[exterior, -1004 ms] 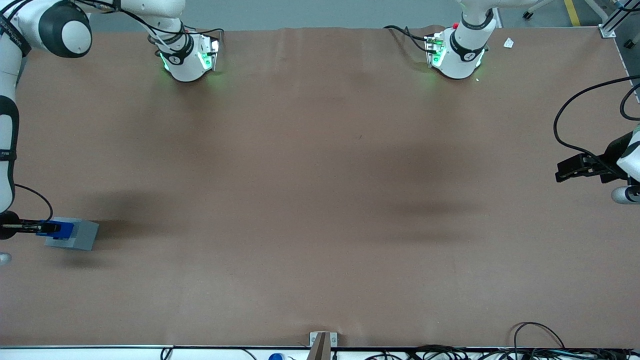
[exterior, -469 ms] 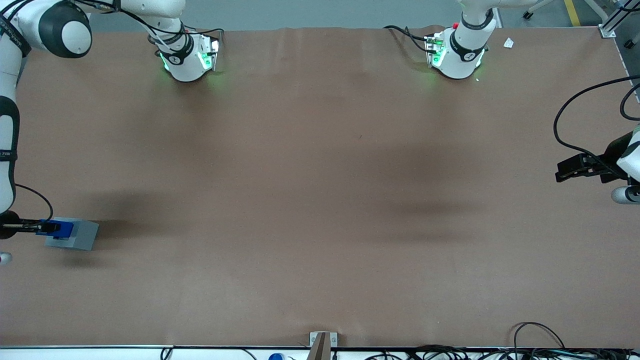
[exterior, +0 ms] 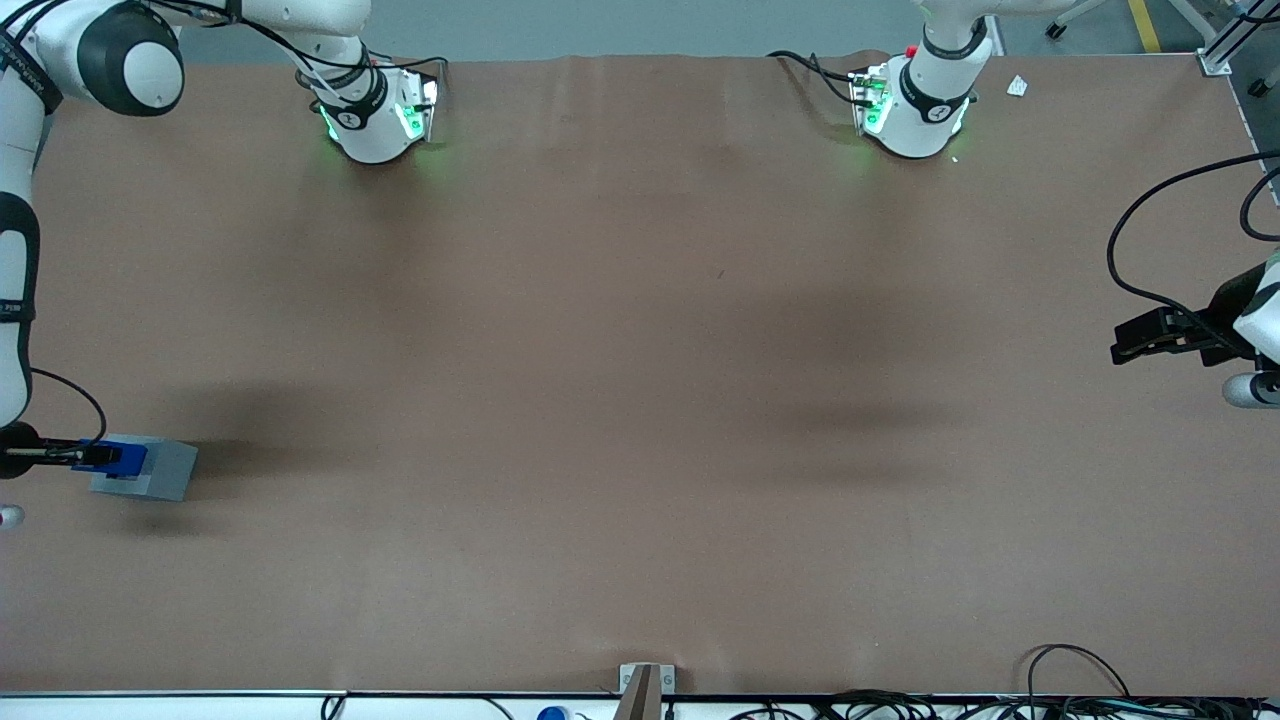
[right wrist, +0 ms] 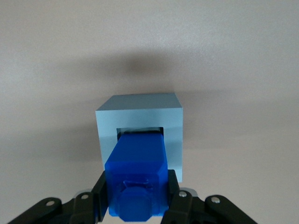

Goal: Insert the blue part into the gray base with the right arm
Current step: 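Open the right gripper and raise it off the blue part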

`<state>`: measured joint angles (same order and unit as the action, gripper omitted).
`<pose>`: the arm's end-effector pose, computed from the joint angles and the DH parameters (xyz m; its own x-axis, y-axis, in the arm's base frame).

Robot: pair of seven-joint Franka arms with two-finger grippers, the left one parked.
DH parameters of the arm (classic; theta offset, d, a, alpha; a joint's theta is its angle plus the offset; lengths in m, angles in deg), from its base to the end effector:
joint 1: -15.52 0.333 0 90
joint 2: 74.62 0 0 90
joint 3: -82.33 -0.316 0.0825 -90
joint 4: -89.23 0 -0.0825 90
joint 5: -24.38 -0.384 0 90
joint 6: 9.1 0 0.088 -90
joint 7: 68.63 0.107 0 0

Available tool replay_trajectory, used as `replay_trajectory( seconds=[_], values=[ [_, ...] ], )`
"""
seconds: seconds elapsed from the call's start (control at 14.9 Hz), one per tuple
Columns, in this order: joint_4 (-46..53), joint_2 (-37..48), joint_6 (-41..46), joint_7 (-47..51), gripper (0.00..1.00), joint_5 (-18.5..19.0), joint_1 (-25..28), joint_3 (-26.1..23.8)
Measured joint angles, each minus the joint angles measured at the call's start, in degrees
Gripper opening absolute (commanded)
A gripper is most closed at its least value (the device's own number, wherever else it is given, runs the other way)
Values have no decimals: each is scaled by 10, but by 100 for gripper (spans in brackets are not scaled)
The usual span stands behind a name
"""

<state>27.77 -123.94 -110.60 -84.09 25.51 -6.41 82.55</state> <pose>0.6956 -0.2840 0.2975 0.9811 -0.1067 -0.1612 -0.1117 -0.9935 -0.0224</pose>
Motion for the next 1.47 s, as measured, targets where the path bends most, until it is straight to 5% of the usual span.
replay_trajectory(
  seconds=[0.87,1.07,1.14,1.27,1.47],
  values=[
    [-6,-6,-23,11,2,0,1,-1],
    [-6,-6,-23,34,35,-1,2,-1],
    [-6,-6,-23,41,70,-1,2,-1],
    [-7,-6,-23,47,100,-1,2,-2],
    [-13,-6,-23,44,100,0,2,-2]
  ],
)
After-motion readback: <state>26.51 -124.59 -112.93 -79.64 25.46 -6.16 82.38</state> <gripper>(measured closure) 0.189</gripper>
